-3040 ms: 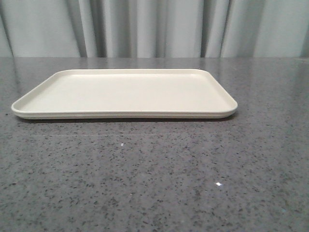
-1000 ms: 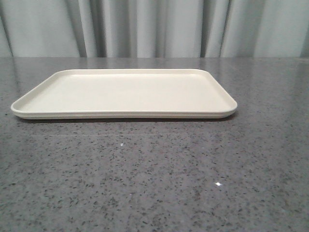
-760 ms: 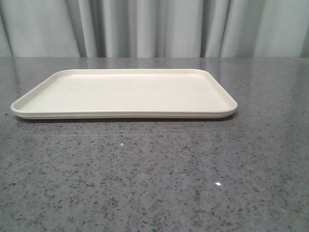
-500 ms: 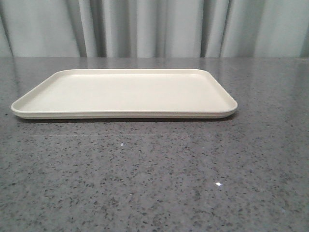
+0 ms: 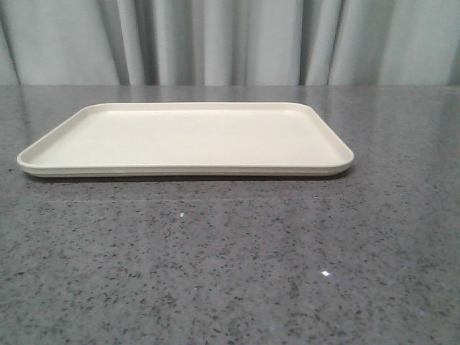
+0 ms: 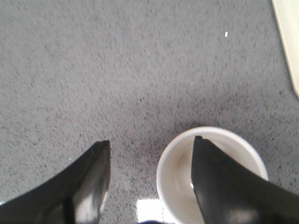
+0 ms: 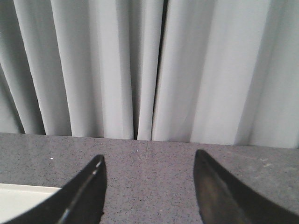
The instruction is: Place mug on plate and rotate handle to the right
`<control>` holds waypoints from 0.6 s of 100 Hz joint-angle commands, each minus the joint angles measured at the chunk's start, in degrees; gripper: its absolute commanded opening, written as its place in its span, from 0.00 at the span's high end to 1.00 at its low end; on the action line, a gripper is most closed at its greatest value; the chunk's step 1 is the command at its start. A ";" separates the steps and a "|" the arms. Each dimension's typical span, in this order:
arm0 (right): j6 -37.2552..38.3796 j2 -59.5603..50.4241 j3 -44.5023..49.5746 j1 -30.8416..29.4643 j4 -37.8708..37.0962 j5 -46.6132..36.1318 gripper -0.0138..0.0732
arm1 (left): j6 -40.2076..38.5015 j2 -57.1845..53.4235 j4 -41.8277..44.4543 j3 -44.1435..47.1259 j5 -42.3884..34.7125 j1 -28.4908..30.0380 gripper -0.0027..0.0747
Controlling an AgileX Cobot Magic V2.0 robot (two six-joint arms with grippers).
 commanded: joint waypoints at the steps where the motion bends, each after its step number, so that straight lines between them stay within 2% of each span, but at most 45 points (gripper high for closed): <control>1: -0.53 0.40 -1.90 -0.34 -0.49 -3.96 0.35 | -0.39 -0.62 0.02 0.42 -0.52 0.03 0.46; 60: -0.53 0.40 -1.90 -0.34 -0.49 -3.14 0.35 | -0.39 0.40 1.19 9.05 -0.73 0.03 0.46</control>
